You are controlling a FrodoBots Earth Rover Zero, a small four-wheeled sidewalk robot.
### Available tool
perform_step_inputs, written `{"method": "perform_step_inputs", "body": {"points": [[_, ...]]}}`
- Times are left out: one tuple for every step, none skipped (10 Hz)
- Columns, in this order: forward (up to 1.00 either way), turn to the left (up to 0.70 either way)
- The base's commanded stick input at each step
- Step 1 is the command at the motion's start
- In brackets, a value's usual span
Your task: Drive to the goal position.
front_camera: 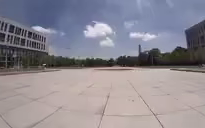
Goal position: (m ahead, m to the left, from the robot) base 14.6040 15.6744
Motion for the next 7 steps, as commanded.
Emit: {"method": "perform_step_inputs", "body": {"points": [[0.5, 0.22], [0.5, 0.0], [0.5, 0.0], [0.5, 0.0], [0.5, 0.0], [0.5, 0.37], [0.5, 0.35]]}}
